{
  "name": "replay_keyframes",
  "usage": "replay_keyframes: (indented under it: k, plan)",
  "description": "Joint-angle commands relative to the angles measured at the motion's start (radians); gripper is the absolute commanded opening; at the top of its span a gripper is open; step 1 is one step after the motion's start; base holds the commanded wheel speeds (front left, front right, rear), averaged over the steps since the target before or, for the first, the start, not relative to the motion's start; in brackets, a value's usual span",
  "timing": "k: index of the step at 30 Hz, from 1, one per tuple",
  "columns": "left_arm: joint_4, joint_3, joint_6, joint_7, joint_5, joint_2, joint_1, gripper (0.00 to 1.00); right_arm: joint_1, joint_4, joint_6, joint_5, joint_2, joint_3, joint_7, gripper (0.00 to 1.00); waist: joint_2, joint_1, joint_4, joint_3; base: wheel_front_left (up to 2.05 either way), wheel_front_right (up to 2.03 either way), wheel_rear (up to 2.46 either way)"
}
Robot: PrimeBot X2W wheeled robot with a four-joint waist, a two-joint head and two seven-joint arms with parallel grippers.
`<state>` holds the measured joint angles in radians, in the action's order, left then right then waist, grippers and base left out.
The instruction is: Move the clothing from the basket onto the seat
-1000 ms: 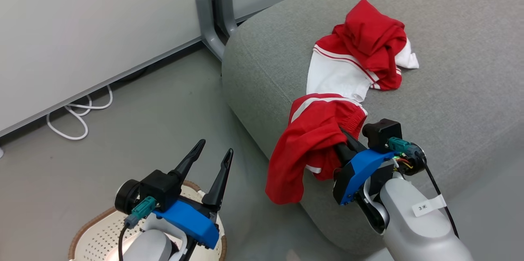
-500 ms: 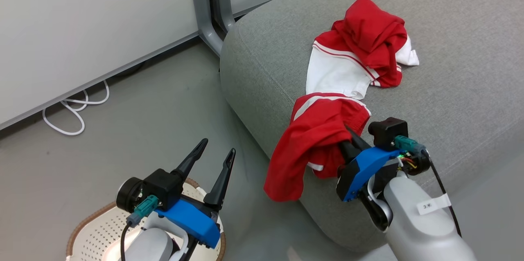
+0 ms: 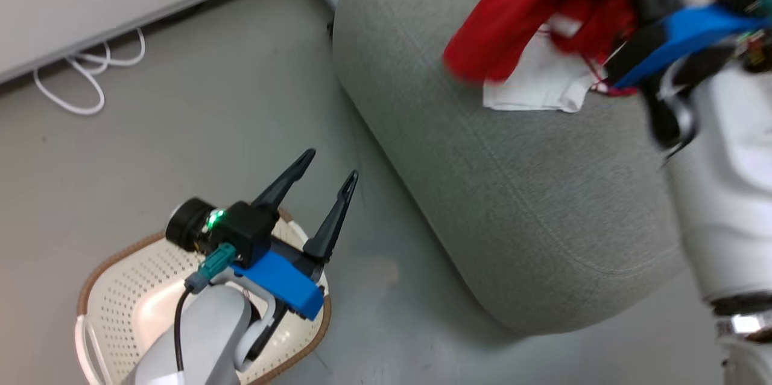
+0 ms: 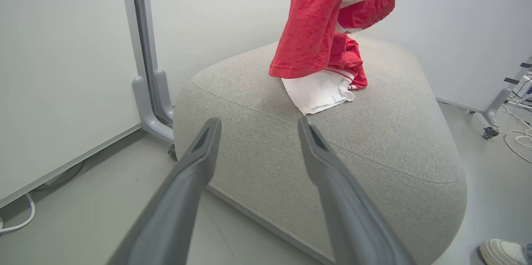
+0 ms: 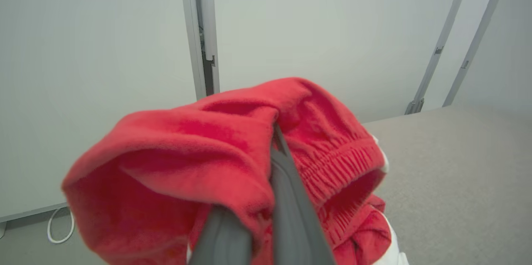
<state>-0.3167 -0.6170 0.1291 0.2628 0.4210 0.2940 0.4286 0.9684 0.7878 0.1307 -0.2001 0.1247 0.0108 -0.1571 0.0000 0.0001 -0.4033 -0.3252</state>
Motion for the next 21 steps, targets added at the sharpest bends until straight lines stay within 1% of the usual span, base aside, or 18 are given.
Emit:
replay_keyframes:
  k: [1, 7, 10, 13, 16, 21]
  plan:
    - [0.007, -0.005, 0.002, 0.003, -0.002, 0.014, 0.03, 1.0, 0.032, -0.013, 0.0, 0.017, 0.013, -0.021, 0.008, 0.0, 0.0, -0.0001, 0.044, -0.075, 0.0, 0.0, 0.0]
    - [0.038, -0.07, 0.002, 0.001, -0.008, 0.042, 0.159, 1.0, 0.14, -0.115, 0.0, 0.07, 0.128, -0.205, 0.083, 0.0, 0.0, -0.0001, 0.117, -0.228, 0.0, 0.0, 0.0]
    - [0.054, -0.094, 0.002, -0.003, -0.01, 0.051, 0.216, 1.0, 0.152, -0.161, 0.0, 0.093, 0.178, -0.297, 0.116, 0.0, 0.0, -0.0001, 0.154, -0.298, 0.0, 0.0, 0.0]
    - [0.065, -0.101, 0.002, -0.002, -0.014, 0.05, 0.251, 1.0, 0.127, -0.195, 0.0, 0.115, 0.209, -0.38, 0.128, 0.0, 0.0, -0.0001, 0.192, -0.348, 0.0, 0.0, 0.0]
    - [0.072, -0.104, 0.002, 0.0, -0.019, 0.046, 0.27, 1.0, 0.085, -0.207, 0.0, 0.132, 0.218, -0.446, 0.14, 0.0, 0.0, -0.0001, 0.223, -0.382, 0.0, 0.0, 0.0]
    - [0.08, -0.097, 0.0, 0.002, -0.026, 0.045, 0.283, 1.0, 0.037, -0.19, 0.0, 0.137, 0.196, -0.509, 0.137, 0.0, 0.0, -0.0001, 0.249, -0.423, 0.0, 0.0, 0.0]
